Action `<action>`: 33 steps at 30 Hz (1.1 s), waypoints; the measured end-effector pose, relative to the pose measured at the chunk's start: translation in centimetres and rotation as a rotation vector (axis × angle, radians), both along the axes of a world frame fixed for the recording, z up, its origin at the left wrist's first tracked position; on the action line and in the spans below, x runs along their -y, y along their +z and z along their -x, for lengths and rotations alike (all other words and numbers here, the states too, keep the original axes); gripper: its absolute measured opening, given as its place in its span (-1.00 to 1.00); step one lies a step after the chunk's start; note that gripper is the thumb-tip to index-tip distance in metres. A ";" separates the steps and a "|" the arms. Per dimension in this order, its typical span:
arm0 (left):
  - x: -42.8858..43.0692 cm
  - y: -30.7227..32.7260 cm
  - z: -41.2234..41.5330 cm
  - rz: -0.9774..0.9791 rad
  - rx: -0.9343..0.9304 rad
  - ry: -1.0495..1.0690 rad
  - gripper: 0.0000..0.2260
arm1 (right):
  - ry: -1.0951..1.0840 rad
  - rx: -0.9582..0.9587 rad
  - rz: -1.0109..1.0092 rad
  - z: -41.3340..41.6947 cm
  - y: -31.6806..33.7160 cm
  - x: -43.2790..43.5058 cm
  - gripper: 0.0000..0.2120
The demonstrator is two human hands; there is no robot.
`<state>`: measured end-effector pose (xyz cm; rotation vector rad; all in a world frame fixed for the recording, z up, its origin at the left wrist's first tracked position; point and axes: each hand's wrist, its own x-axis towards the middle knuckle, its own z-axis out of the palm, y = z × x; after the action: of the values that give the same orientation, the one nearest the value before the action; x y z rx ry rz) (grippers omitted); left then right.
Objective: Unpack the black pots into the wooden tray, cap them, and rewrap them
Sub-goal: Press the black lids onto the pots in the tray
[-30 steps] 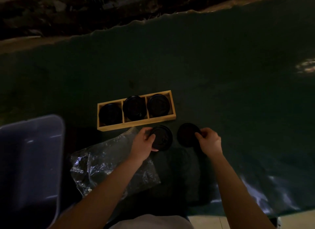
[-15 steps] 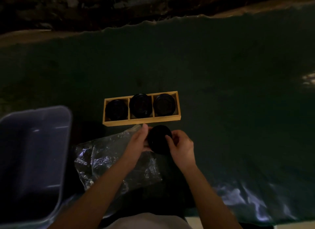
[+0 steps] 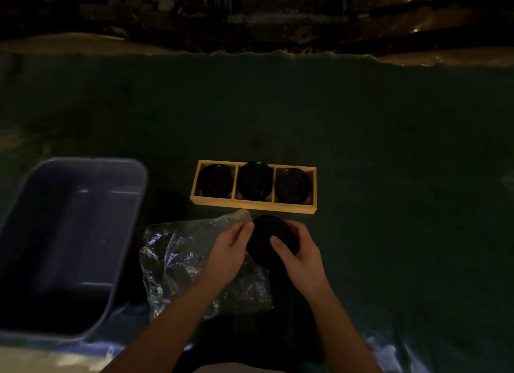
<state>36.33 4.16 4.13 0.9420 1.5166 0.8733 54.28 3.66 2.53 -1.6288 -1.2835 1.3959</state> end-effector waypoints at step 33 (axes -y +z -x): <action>3.6 1.4 8.6 0.009 -0.279 0.172 -0.76 | -0.222 0.624 -0.066 -1.4 -1.8 -13.9 -0.60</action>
<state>27.73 0.56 5.56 0.9672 1.8615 0.8828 55.66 17.53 0.68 -2.1758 -1.3967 0.7208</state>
